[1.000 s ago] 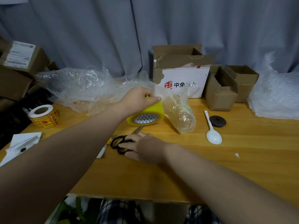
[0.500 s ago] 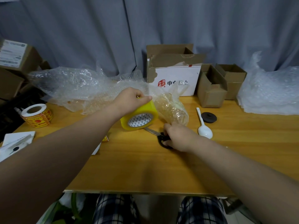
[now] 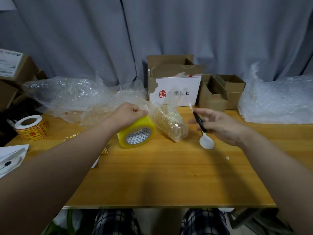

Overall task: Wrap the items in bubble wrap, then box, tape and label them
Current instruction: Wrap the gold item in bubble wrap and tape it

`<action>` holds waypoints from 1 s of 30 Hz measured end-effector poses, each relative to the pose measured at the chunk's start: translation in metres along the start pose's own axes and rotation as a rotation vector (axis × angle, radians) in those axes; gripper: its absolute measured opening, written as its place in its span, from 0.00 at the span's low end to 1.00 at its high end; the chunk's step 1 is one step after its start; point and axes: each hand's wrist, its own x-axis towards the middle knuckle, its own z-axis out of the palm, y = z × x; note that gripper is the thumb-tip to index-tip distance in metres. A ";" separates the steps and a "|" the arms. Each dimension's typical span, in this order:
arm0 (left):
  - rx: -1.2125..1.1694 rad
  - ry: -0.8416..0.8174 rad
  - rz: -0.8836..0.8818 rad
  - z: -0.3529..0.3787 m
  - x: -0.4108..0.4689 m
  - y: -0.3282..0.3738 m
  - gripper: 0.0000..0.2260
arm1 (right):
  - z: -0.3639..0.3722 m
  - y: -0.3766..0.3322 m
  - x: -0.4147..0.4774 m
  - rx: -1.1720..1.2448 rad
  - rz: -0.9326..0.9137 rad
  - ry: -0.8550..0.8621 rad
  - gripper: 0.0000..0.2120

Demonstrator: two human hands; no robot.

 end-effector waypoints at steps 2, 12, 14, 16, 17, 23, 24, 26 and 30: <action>0.045 -0.010 0.005 0.000 0.002 0.004 0.18 | 0.017 -0.002 0.014 -0.062 -0.037 0.244 0.20; 0.488 -0.184 0.042 0.006 0.015 0.035 0.17 | 0.081 -0.015 0.087 -0.961 0.168 0.366 0.29; 0.562 -0.213 0.041 0.011 0.019 0.033 0.19 | 0.087 -0.004 0.095 -0.922 0.215 0.388 0.28; 0.612 -0.245 0.034 0.012 0.024 0.031 0.22 | 0.082 0.004 0.099 -0.784 0.217 0.405 0.26; 0.610 -0.266 0.021 0.011 0.026 0.031 0.21 | 0.077 0.006 0.100 -0.683 0.212 0.401 0.25; 0.754 -0.448 -0.034 0.007 0.032 0.034 0.19 | 0.053 0.015 0.109 -0.385 0.232 0.350 0.26; 0.787 -0.467 -0.062 0.007 0.031 0.032 0.19 | 0.050 0.017 0.110 -0.347 0.229 0.343 0.26; 0.773 -0.489 -0.078 0.005 0.031 0.030 0.19 | 0.045 0.020 0.111 -0.320 0.215 0.336 0.26; 0.674 -0.517 -0.067 0.001 0.032 0.034 0.14 | 0.040 0.023 0.113 -0.319 0.218 0.310 0.28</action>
